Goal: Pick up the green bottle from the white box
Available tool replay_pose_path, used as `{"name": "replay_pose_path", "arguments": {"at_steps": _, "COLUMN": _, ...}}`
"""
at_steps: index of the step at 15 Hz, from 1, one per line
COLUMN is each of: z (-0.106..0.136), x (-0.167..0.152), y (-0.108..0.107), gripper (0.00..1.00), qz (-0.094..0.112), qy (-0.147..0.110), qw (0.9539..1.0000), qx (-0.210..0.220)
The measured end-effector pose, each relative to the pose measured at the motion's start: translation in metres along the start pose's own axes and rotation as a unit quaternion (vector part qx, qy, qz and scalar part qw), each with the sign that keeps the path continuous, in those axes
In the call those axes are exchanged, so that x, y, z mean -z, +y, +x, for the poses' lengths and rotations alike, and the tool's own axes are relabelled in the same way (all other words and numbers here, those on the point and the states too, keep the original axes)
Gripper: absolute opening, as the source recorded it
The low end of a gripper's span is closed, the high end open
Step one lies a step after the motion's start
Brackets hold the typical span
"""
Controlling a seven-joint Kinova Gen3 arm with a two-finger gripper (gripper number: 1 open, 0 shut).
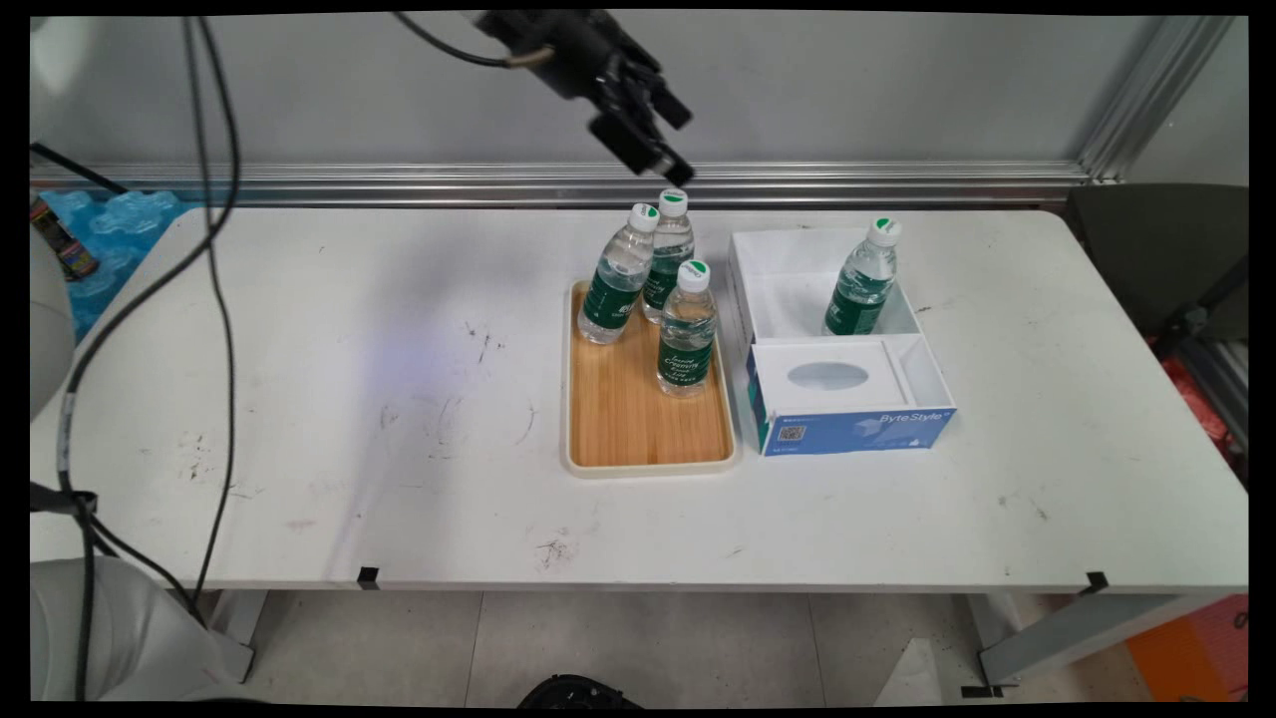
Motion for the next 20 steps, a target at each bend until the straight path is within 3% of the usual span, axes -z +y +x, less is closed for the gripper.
{"name": "replay_pose_path", "arguments": {"at_steps": 12, "z": 0.025, "x": -0.139, "y": -0.031, "gripper": 1.0, "qz": -0.033, "qy": -0.022, "qw": 0.999, "qx": 0.022}}
{"name": "replay_pose_path", "arguments": {"at_steps": 20, "z": 0.033, "x": -0.209, "y": -0.048, "gripper": 1.0, "qz": -0.044, "qy": -0.023, "qw": 0.9978, "qx": 0.043}}
